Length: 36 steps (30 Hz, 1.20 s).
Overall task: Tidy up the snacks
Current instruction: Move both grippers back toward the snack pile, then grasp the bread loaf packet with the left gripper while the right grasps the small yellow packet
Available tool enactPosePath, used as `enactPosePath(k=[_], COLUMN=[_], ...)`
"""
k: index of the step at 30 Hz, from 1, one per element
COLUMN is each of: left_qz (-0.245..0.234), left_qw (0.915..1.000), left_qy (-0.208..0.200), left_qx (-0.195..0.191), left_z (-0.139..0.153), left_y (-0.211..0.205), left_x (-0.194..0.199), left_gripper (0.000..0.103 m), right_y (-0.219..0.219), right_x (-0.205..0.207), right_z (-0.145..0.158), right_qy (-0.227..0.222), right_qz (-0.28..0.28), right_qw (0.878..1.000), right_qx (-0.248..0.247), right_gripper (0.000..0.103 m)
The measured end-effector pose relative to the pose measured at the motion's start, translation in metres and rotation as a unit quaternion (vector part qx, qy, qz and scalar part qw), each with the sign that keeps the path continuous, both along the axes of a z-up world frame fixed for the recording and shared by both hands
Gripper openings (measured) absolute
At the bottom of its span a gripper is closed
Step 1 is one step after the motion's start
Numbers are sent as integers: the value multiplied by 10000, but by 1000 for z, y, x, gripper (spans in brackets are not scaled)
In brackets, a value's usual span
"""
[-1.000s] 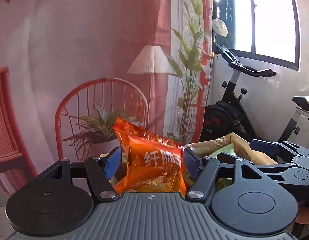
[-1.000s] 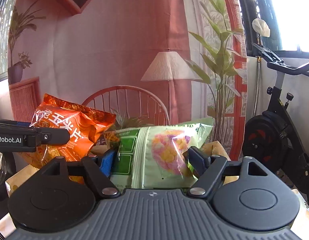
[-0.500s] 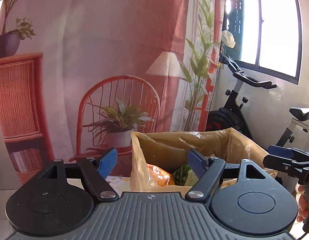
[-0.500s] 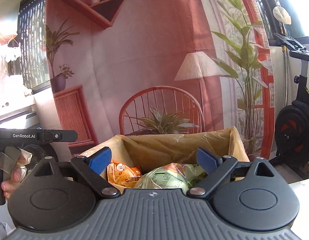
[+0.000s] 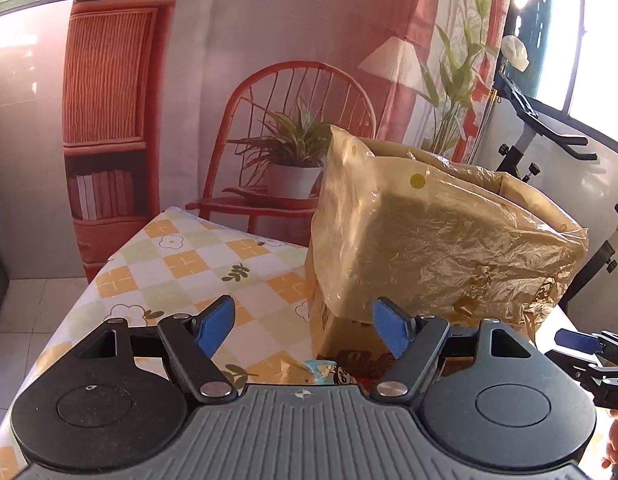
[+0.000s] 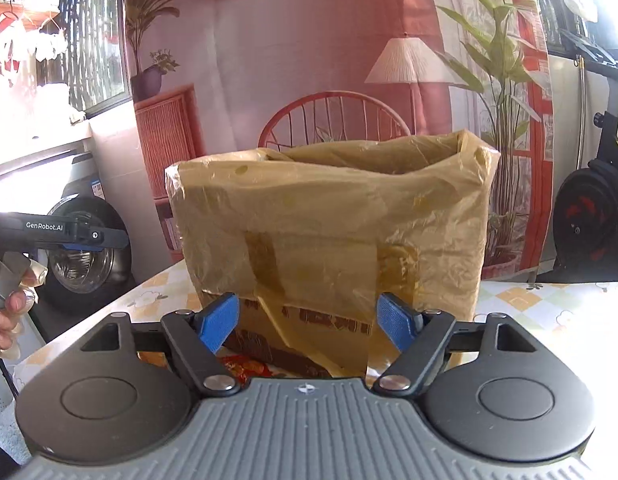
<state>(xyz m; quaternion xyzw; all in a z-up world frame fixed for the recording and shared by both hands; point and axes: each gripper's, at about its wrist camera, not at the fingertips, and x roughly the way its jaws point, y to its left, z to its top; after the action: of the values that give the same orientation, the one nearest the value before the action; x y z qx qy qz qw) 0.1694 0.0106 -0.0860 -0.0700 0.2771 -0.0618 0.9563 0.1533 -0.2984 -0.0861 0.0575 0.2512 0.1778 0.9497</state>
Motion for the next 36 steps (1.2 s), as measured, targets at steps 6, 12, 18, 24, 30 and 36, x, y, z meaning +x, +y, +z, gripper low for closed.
enactPosePath(k=[6,12,18,24,30,36], left_qz=[-33,-17,-28,-25,-56,-12], left_qw=[9999,9998,9994,9989,9984,9981], left_qy=[130,203,344,467,562,609], left_qx=[92,25,5,-39,-6,27], left_z=[-15,-18,-23,-30,-38,-42], left_y=[-7,-6,-8,-8,-15,-14], left_x=[-3,-6,-7,-6,-5,-7], left_gripper=[74,74,74,74,73,72], right_y=[-9,-36,-44,-51,-45,-34], right_x=[3,33,50,42,29,36], right_z=[-42,-71,-95,-104,-103,-105], right_qy=[796,1261,1647,1924,1747,1574], right_qz=[145,-67,62,33,-131,-545], right_qw=[9965,9893,9850,9813,9843,9841], right_qx=[-226,-736,-504,-7,-212,-616], right_gripper=[58,58,60,62,46,37])
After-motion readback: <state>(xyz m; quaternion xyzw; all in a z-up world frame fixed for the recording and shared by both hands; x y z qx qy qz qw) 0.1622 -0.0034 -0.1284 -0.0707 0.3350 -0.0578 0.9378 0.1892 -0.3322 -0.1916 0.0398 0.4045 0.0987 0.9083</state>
